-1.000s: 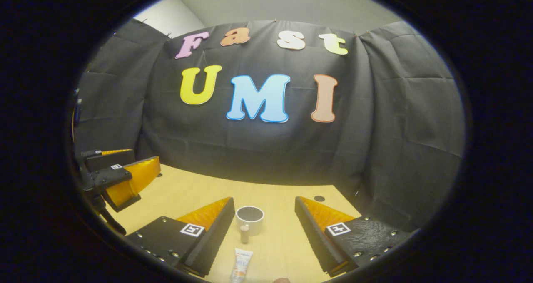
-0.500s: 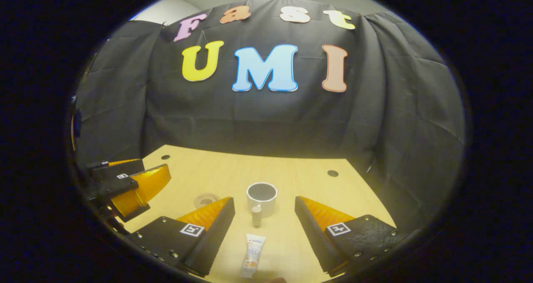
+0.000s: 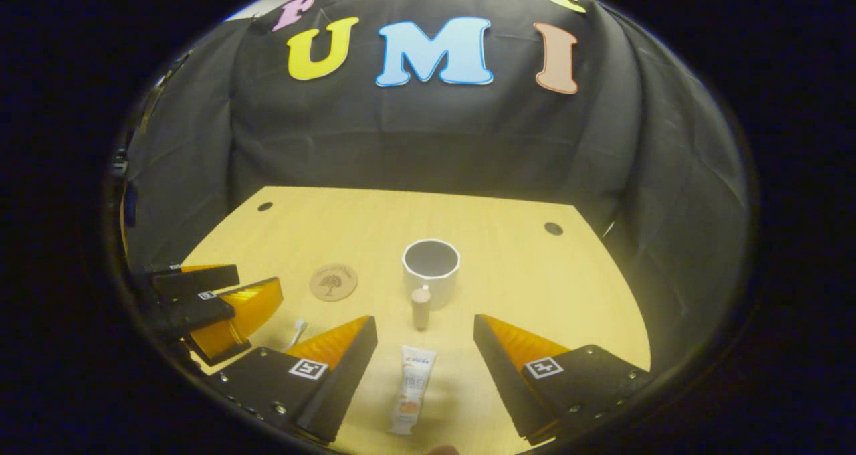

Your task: Put the toothbrush and toothpaste on the desktop into the cup, then pick up the cup and place it on the coaster on the desktop.

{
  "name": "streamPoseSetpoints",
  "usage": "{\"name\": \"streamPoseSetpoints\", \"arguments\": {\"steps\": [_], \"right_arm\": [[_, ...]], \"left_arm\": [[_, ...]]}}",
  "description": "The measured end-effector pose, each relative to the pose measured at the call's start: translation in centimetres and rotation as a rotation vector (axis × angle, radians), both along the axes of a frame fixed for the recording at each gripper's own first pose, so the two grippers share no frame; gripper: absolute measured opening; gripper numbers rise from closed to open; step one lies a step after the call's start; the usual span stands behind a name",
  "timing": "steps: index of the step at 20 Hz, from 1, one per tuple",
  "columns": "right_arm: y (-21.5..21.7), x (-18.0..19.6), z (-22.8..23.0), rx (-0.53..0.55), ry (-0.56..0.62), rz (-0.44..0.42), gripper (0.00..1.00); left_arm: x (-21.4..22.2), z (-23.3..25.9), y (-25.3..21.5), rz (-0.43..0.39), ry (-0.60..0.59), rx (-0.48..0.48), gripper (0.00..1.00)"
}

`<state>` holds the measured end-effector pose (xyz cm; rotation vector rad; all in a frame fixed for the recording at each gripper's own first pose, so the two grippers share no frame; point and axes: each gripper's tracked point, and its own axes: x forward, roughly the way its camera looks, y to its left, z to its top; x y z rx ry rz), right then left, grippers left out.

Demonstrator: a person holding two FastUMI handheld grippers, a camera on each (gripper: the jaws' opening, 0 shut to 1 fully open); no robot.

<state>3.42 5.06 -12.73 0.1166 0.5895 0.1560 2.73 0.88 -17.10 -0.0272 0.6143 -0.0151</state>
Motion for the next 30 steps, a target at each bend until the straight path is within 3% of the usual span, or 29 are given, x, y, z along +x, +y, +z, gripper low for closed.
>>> {"name": "streamPoseSetpoints", "arguments": {"steps": [13, 23, 30], "right_arm": [[1.2, -0.9, -6.6, 0.035, 0.299, 0.037, 0.92], [2.8, -1.6, -10.6, 0.065, 0.489, 0.074, 0.92], [3.8, -1.2, -12.3, 0.068, 0.558, 0.099, 0.93]], "left_arm": [[-3.9, -8.8, 1.0, 0.047, 0.441, -0.056, 0.98], [-5.9, -13.1, 1.2, -0.008, 0.676, -0.055, 0.99], [-6.4, -14.7, 1.8, -0.037, 0.758, -0.003, 0.98]]}}
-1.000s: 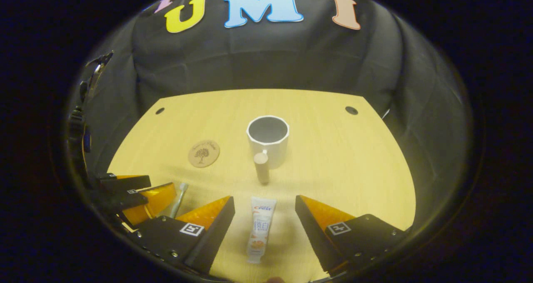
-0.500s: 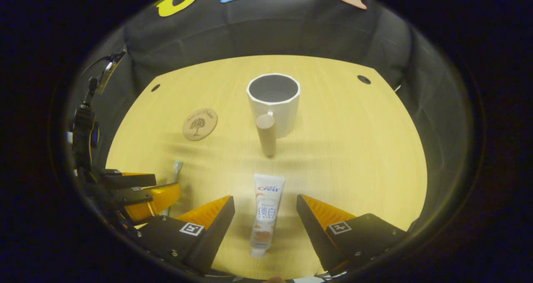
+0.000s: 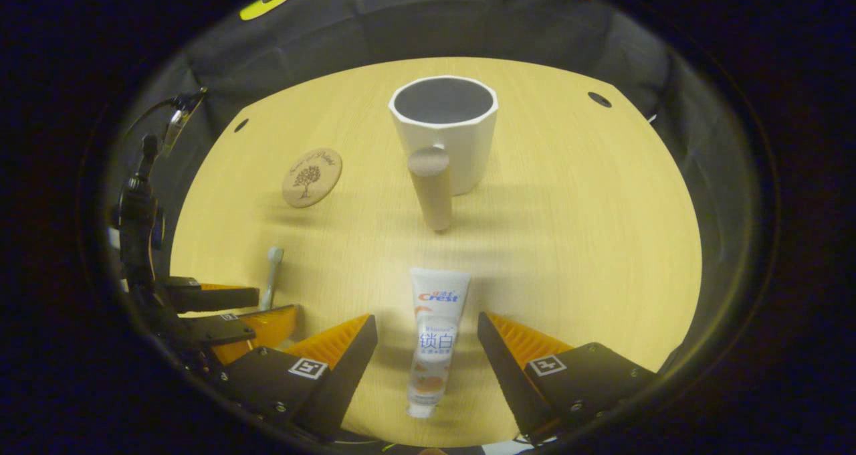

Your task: Put the toothbrush and toothpaste on the desktop into the cup, then pick up the cup and place it on the coaster on the desktop.

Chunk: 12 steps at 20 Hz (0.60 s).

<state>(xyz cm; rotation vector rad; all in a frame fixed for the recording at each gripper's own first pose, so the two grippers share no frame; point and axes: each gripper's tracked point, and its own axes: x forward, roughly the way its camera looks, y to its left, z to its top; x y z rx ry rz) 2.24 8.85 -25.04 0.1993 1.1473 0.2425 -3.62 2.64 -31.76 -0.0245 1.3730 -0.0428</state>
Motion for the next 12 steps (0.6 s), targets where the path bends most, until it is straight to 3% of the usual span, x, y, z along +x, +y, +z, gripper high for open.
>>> {"name": "streamPoseSetpoints", "arguments": {"steps": [7, 12], "right_arm": [[0.3, -0.4, -1.5, -0.010, 0.071, 0.028, 0.94], [-0.1, -0.6, -2.3, -0.020, 0.069, 0.030, 0.87]], "left_arm": [[-0.2, -0.4, 0.1, -0.016, 0.028, 0.062, 0.93], [-0.5, -0.2, 0.4, 0.021, 0.021, 0.062, 0.67]]}}
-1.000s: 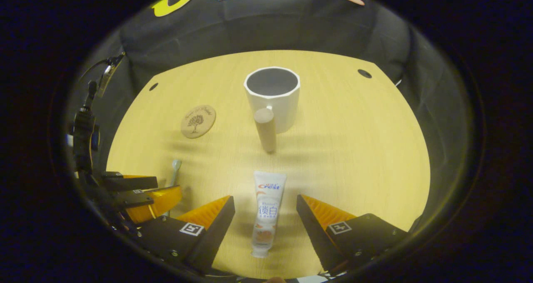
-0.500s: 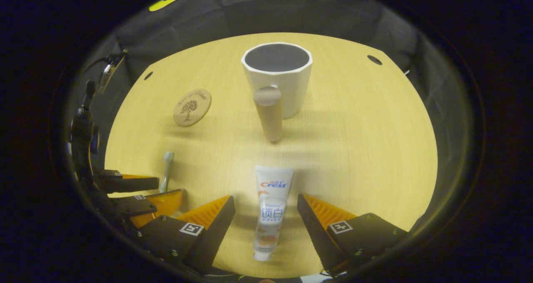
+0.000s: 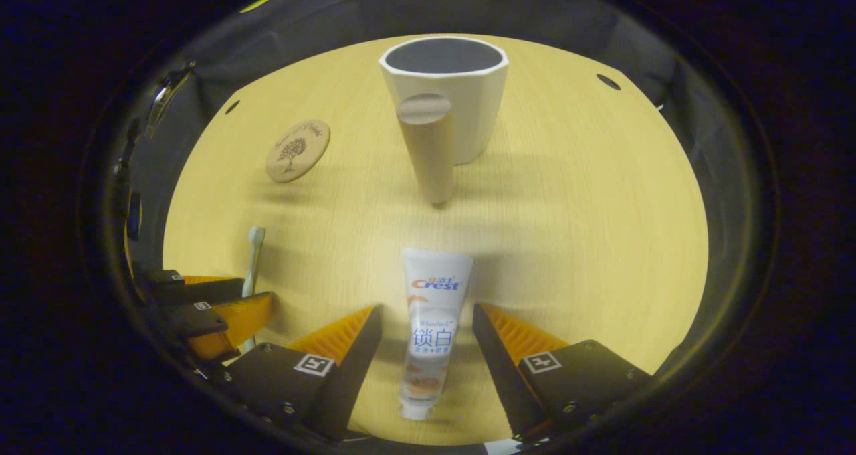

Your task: Put the toothbrush and toothpaste on the desktop into the cup, then pick up the cup and place it on the coaster on the desktop.

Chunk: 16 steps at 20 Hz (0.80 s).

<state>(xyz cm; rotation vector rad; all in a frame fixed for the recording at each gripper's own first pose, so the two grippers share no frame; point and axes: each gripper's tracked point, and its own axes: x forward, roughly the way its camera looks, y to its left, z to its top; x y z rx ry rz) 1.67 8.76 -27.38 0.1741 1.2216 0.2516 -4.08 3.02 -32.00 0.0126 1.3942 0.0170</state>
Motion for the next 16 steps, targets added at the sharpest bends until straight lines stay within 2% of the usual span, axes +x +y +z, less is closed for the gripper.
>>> {"name": "streamPoseSetpoints", "arguments": {"steps": [1, 2, 3, 4, 5, 6, 7, 9, 10, 11, 12, 16], "right_arm": [[-0.18, -0.10, 0.06, -0.001, 0.008, 0.001, 0.79], [-0.23, -0.09, -0.05, 0.003, 0.009, 0.003, 0.73], [-0.56, -0.03, 0.08, 0.000, 0.007, -0.006, 0.71], [-0.44, 0.03, -0.22, 0.002, 0.013, -0.012, 0.53], [-0.38, 0.09, -0.13, 0.011, 0.012, -0.010, 0.48], [-0.38, 0.07, -0.09, 0.024, 0.011, -0.008, 0.48], [-0.17, -0.08, -0.04, 0.037, 0.014, -0.012, 0.42], [-0.31, -0.04, 0.00, 0.049, 0.001, -0.012, 0.32], [-0.23, -0.12, -0.04, 0.057, -0.008, -0.004, 0.33], [-0.28, -0.17, 0.04, 0.066, -0.018, 0.000, 0.32], [-0.09, -0.22, 0.00, 0.084, -0.023, -0.005, 0.25], [-0.01, -0.52, 0.07, 0.116, -0.046, -0.004, 0.25]], "left_arm": [[-0.01, 0.08, 0.06, 0.002, -0.002, 0.002, 0.63], [-0.03, 0.01, 0.19, 0.005, -0.003, 0.000, 0.53], [-0.08, 0.09, 0.28, 0.008, -0.005, 0.000, 0.46], [-0.09, 0.13, 0.31, 0.004, -0.007, -0.004, 0.38], [0.00, 0.18, 0.34, 0.001, -0.009, -0.001, 0.35], [-0.08, 0.17, 0.36, -0.004, -0.012, -0.004, 0.25], [-0.06, 0.28, 0.34, -0.013, -0.015, -0.007, 0.20], [0.00, 0.46, 0.45, -0.029, -0.024, -0.002, 0.19], [-0.13, 0.24, 0.39, -0.037, -0.026, -0.004, 0.13], [-0.25, 0.19, 0.40, -0.045, -0.023, -0.007, 0.12], [-0.13, 0.15, 0.39, -0.052, -0.025, -0.008, 0.12], [0.13, 0.10, 0.25, -0.056, -0.060, -0.025, 0.08]]}}
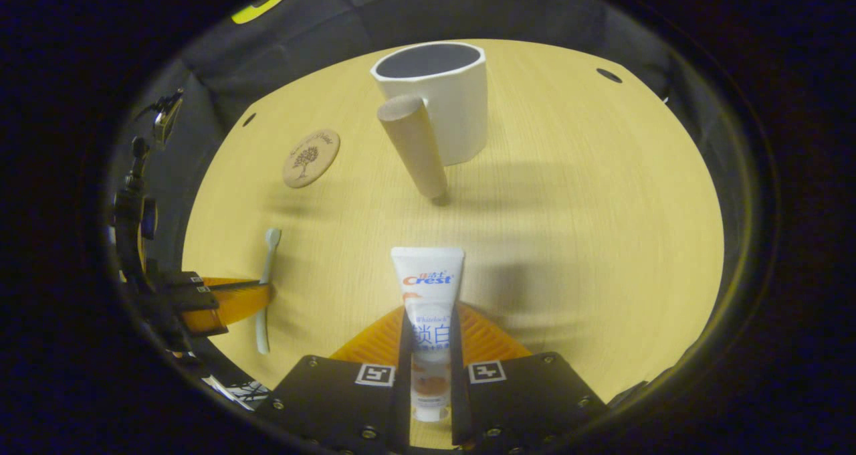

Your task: Put the toothbrush and toothpaste on the desktop into the cup, then pick up the cup and place it on the coaster on the desktop.

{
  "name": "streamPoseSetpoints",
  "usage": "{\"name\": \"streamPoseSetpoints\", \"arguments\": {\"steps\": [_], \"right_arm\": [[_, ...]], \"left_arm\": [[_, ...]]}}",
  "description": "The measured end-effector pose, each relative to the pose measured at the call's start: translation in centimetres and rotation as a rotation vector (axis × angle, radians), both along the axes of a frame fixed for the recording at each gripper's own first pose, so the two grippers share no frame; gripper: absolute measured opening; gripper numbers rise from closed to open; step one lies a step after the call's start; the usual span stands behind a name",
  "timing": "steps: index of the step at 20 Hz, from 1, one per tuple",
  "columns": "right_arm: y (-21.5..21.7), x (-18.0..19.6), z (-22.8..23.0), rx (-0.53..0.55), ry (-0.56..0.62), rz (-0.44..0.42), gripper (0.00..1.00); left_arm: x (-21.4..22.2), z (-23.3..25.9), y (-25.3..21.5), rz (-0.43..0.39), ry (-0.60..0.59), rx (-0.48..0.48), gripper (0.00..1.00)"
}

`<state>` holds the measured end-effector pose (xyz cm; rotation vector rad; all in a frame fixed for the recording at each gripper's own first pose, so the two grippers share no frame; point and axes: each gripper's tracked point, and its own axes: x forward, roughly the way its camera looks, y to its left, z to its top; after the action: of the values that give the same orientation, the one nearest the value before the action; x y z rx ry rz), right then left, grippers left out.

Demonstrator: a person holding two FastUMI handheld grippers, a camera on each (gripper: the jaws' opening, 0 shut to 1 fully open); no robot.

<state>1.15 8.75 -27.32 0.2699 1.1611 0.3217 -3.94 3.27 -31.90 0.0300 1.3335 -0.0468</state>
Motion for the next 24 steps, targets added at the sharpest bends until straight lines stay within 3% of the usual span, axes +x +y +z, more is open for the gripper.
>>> {"name": "streamPoseSetpoints", "arguments": {"steps": [5, 10, 17, 24], "right_arm": [[0.1, 0.9, 0.8, 0.027, -0.104, -0.039, 0.25], [-0.1, 1.5, 2.1, 0.055, -0.212, -0.142, 0.25], [0.1, 1.3, 5.3, 0.071, -0.346, -0.212, 0.25], [0.6, 1.4, 9.1, 0.184, -0.437, -0.262, 0.25]], "left_arm": [[-0.1, 0.5, 0.6, 0.006, -0.077, -0.070, 0.08], [0.5, 1.6, 0.2, -0.031, -0.180, -0.140, 0.08], [2.0, 4.2, -1.2, -0.118, -0.328, -0.157, 0.08], [3.2, 7.7, -0.5, -0.104, -0.527, -0.149, 0.08]]}}
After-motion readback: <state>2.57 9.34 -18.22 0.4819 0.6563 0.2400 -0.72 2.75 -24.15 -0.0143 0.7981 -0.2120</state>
